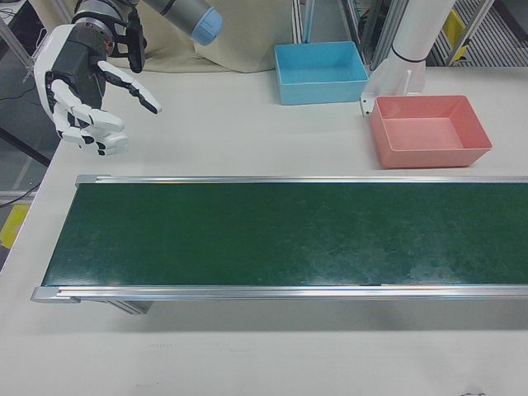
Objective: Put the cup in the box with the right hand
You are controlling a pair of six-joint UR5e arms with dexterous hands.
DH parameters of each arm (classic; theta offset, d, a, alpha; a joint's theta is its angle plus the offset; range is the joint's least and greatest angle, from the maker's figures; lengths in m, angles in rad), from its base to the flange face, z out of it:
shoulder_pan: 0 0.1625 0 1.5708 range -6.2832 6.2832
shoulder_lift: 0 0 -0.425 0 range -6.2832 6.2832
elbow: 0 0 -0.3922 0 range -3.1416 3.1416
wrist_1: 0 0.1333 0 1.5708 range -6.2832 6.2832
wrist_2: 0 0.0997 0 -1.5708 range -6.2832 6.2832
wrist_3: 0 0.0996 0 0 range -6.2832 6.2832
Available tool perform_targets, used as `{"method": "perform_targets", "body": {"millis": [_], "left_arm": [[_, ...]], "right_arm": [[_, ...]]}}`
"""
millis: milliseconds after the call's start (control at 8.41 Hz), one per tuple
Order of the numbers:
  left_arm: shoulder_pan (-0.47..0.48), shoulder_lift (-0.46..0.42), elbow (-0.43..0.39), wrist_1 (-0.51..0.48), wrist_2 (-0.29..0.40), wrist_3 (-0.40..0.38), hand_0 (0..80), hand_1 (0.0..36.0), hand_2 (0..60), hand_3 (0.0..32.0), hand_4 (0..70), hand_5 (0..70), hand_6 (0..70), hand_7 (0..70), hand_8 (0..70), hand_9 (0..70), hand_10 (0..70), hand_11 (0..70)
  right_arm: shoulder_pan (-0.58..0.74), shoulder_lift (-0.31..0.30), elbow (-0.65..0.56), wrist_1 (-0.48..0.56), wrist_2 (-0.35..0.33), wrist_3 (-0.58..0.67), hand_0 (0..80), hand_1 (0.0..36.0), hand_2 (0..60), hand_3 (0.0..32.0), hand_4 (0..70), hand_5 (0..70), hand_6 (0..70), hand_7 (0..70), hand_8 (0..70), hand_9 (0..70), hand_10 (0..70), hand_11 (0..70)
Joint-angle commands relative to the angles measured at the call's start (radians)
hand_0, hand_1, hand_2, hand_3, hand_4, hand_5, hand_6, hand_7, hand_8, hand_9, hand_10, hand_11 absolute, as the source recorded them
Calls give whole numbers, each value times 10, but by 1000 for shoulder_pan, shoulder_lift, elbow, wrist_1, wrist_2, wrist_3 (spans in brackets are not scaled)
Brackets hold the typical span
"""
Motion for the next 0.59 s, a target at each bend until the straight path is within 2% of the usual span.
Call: {"method": "perform_targets", "body": {"millis": [0,119,357,476], "left_arm": [[2,5,0,-11,-1,-1,0,0,0,0,0,0,0,0,0,0,0,0],[2,5,0,-11,-1,-1,0,0,0,0,0,0,0,0,0,0,0,0],[0,5,-7,-10,-1,-1,0,0,0,0,0,0,0,0,0,0,0,0],[5,3,7,-2,-1,1,0,0,0,0,0,0,0,0,0,0,0,0]], "right_arm": [[-2,-4,-4,1,0,3,800,360,156,0,142,192,202,678,370,463,292,452],[2,-5,-1,1,0,5,800,360,148,0,116,191,195,652,363,450,286,444],[-4,-7,-7,4,0,3,800,360,166,0,147,191,199,673,367,459,287,445],[-1,-7,-4,5,-2,8,800,360,131,0,105,189,190,625,359,446,293,453]]}}
